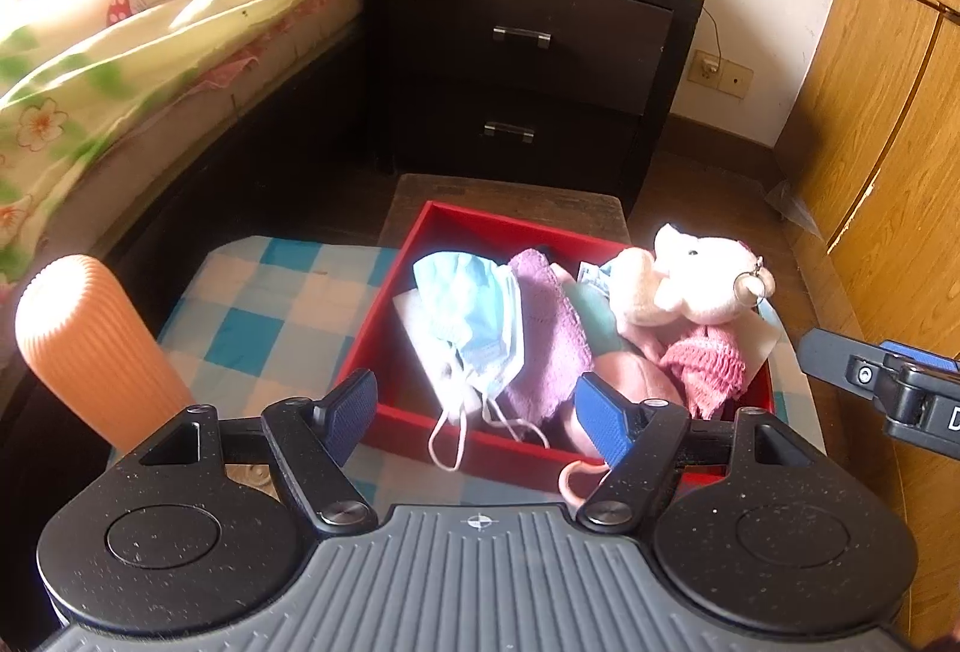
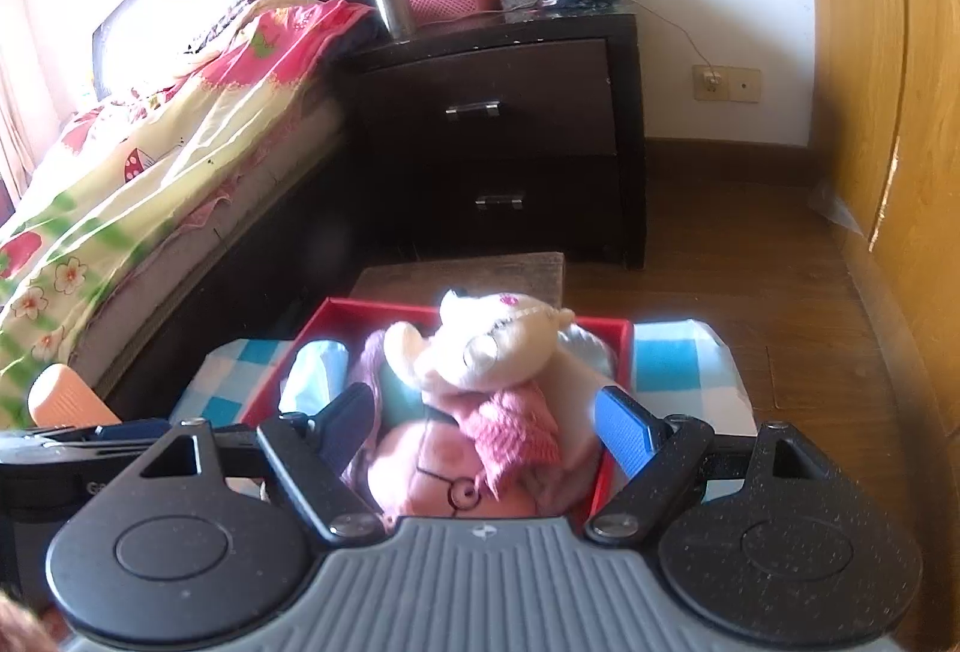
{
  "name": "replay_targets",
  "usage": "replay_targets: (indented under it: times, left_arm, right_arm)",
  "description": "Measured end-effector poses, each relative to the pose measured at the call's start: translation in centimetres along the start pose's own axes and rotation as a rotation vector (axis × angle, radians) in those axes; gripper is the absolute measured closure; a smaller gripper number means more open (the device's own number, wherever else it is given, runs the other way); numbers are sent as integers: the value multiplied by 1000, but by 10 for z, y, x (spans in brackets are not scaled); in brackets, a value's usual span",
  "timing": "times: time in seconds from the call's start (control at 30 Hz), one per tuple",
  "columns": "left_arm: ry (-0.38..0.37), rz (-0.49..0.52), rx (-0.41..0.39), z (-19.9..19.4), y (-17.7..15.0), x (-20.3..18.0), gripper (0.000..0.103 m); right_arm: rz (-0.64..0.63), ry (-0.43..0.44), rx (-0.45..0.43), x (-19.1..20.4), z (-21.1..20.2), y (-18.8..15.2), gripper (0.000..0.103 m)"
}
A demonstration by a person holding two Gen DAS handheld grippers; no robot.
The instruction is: Organize soft objects
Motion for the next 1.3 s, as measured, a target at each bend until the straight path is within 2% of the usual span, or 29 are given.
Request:
replay_targets:
  times: [0.17,0.5,0.93,1.3]
  left_arm:
    - [-5,2,8,-8,-12,-1,31]
    - [-1,107,-22,-41,-39,-17,26]
    - [-33,161,-34,-69,-68,-30,25]
    - [-40,155,-34,-80,-88,-34,24]
  right_arm:
    - [12,-11,19,-5,-8,-17,43]
    - [-50,-6,4,2,-43,-47,43]
    - [-77,16,21,5,-86,-91,43]
    - [-45,5,-25,-2,-111,-99,43]
Point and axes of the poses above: each gripper's, at about its wrist camera, not at the fingertips, and z roughly the way its jaws point, x to its left, y to its top, the point moved 3 cm from there along z, roughly the way its jaws point, and after that the axes turned 5 degrees about -x, right-handed, at the moved point
